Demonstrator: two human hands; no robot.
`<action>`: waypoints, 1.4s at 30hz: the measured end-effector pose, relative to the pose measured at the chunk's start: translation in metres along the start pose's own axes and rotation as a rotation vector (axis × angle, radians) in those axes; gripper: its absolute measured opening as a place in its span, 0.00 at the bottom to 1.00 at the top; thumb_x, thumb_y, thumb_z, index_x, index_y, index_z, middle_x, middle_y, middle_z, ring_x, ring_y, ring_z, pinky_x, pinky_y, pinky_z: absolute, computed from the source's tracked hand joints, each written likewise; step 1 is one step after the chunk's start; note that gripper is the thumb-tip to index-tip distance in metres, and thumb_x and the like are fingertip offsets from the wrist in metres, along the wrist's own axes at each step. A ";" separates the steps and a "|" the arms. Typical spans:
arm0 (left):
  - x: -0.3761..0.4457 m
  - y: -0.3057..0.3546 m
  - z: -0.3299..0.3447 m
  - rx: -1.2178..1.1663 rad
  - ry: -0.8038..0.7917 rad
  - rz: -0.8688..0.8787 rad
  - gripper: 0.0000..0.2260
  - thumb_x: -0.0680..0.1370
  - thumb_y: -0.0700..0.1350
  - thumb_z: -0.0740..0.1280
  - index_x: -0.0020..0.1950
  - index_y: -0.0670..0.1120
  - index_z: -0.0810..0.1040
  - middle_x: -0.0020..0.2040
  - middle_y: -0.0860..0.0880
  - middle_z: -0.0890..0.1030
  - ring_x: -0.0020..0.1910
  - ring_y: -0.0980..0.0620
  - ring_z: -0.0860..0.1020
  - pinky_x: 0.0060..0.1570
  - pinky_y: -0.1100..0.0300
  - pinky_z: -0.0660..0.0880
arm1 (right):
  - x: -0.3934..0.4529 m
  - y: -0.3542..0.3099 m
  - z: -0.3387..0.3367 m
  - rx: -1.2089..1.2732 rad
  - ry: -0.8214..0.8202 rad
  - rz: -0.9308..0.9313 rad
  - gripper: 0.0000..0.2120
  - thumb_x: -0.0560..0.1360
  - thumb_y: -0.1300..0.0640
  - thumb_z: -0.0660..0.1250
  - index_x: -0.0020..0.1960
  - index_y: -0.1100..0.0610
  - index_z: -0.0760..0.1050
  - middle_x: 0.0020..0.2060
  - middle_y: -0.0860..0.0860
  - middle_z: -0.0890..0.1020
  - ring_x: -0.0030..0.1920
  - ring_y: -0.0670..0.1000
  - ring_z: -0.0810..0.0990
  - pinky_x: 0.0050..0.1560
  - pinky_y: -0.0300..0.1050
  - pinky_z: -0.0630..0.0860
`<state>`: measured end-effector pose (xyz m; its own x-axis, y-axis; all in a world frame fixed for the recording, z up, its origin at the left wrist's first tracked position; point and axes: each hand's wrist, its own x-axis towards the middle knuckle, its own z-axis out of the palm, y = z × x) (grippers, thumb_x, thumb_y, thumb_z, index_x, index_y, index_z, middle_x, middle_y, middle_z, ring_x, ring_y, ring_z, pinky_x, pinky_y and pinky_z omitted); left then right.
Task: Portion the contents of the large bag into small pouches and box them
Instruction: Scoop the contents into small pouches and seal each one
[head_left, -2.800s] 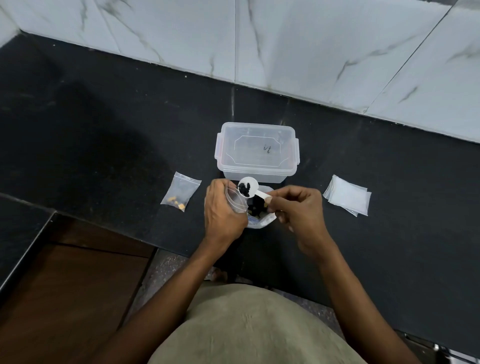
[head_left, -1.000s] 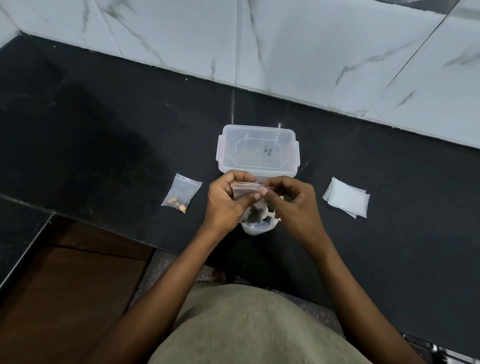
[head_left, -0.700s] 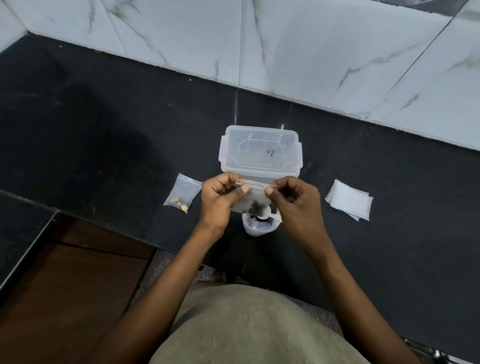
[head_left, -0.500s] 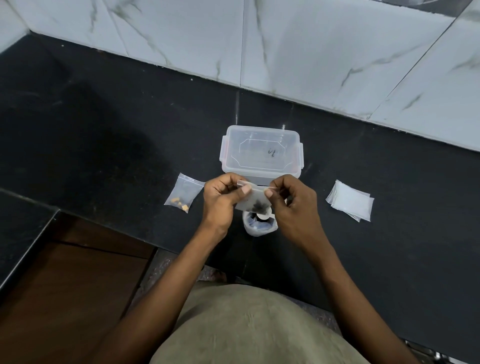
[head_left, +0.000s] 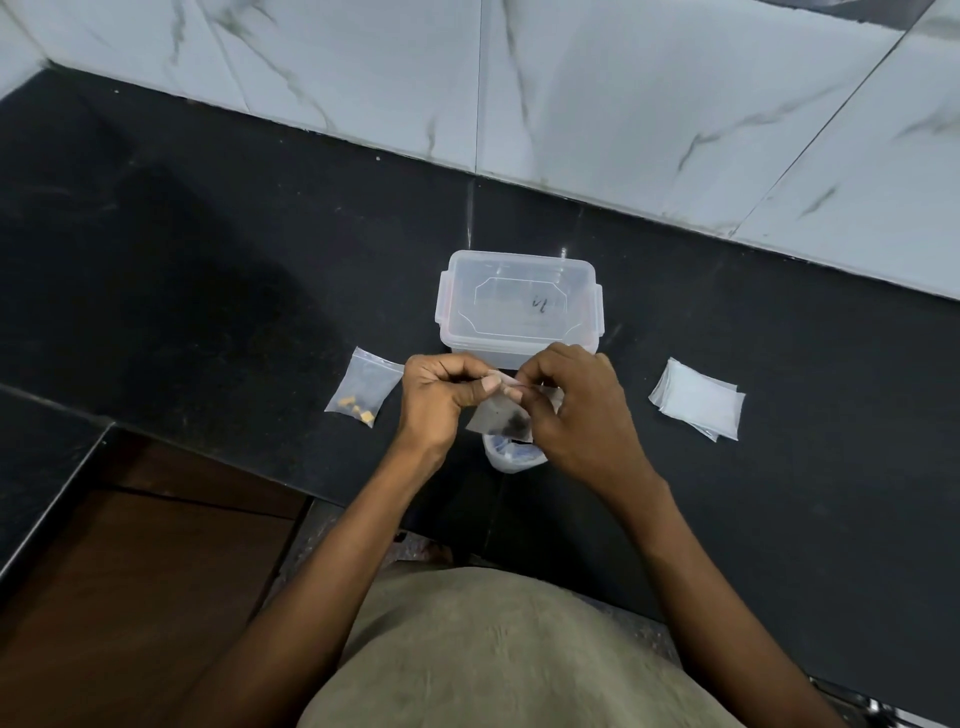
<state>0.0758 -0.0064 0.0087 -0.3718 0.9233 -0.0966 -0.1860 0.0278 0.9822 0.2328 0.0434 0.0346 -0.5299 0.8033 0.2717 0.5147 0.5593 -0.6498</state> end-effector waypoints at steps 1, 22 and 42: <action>0.000 0.001 -0.001 -0.010 -0.006 -0.003 0.03 0.71 0.32 0.72 0.42 0.33 0.84 0.38 0.41 0.86 0.41 0.43 0.84 0.49 0.51 0.80 | 0.001 0.000 0.001 -0.020 0.022 0.013 0.07 0.72 0.59 0.73 0.39 0.55 0.77 0.36 0.45 0.78 0.39 0.47 0.74 0.44 0.43 0.64; -0.006 0.006 0.002 0.167 0.155 -0.083 0.13 0.69 0.24 0.71 0.32 0.41 0.84 0.32 0.43 0.85 0.35 0.46 0.84 0.43 0.54 0.82 | 0.008 -0.005 0.011 0.198 -0.054 0.159 0.06 0.65 0.62 0.79 0.33 0.58 0.83 0.29 0.46 0.79 0.31 0.46 0.77 0.32 0.44 0.74; -0.006 0.007 -0.013 0.140 0.481 -0.077 0.19 0.68 0.25 0.72 0.30 0.50 0.84 0.28 0.52 0.82 0.31 0.57 0.78 0.33 0.64 0.77 | 0.005 -0.002 0.014 0.280 -0.048 0.170 0.04 0.65 0.64 0.79 0.35 0.59 0.85 0.29 0.40 0.78 0.30 0.43 0.77 0.34 0.31 0.70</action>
<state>0.0646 -0.0167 0.0140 -0.7451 0.6360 -0.2008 -0.1179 0.1707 0.9782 0.2200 0.0441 0.0275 -0.4866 0.8663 0.1131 0.3971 0.3346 -0.8546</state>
